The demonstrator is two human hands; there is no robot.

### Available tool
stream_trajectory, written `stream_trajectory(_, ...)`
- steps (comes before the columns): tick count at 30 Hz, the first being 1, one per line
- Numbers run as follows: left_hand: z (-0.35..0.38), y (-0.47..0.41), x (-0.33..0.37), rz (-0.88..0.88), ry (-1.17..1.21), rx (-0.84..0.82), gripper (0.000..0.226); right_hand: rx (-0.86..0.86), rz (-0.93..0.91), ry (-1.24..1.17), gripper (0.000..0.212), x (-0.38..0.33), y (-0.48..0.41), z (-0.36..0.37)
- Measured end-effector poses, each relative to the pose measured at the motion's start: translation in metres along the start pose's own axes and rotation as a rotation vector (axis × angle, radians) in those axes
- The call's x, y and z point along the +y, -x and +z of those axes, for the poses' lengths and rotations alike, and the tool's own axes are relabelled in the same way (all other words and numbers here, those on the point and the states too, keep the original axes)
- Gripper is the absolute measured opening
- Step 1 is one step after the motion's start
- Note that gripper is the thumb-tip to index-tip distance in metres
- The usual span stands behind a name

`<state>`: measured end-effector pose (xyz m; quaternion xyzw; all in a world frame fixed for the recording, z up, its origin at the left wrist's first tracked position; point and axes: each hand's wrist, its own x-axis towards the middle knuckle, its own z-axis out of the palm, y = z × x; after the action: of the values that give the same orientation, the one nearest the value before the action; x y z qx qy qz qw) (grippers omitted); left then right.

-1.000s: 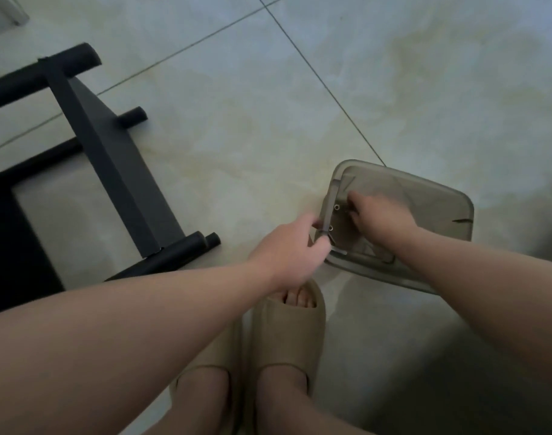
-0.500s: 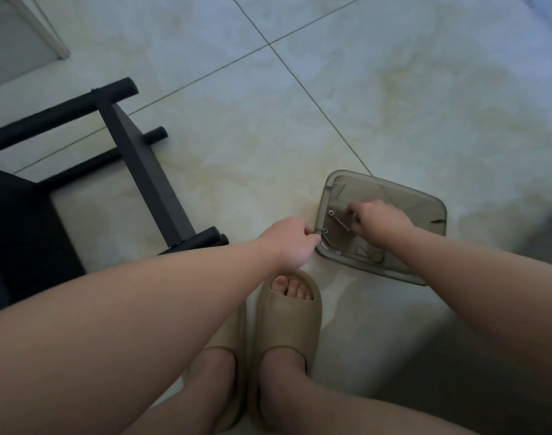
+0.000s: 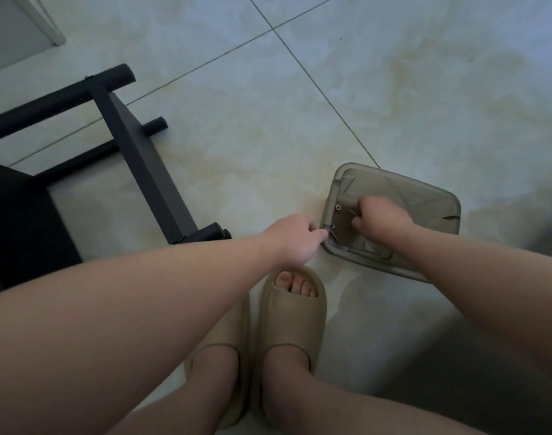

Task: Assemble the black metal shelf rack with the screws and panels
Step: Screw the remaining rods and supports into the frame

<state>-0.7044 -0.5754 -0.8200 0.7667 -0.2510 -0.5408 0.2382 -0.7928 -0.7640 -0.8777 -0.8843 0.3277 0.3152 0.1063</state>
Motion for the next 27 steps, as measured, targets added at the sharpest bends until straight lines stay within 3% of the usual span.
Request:
stream_trajectory(9,-0.057,0.089,0.033,0.065,-0.483,0.13,0.031,0.119,-0.217,-0.191,0.017,-0.017,0.095,-0.099)
stream_trajectory(12,-0.072,0.132,0.04,0.072,-0.533,0.204,0.022,0.189,-0.291,-0.303,0.027,-0.046,0.134,-0.141)
stream_trajectory(15,-0.084,0.176,0.034,0.029,-0.56,0.228,0.018,0.273,-0.381,-0.393,0.019,-0.077,0.169,-0.177)
stream_trajectory(21,-0.113,0.248,0.012,-0.083,-0.309,0.369,0.028,0.278,-0.552,-0.541,0.013,-0.136,0.221,-0.203)
stream_trajectory(27,-0.133,0.265,-0.024,-0.236,-0.045,0.296,0.028,0.095,-0.599,-0.543,0.019,-0.171,0.23,-0.18)
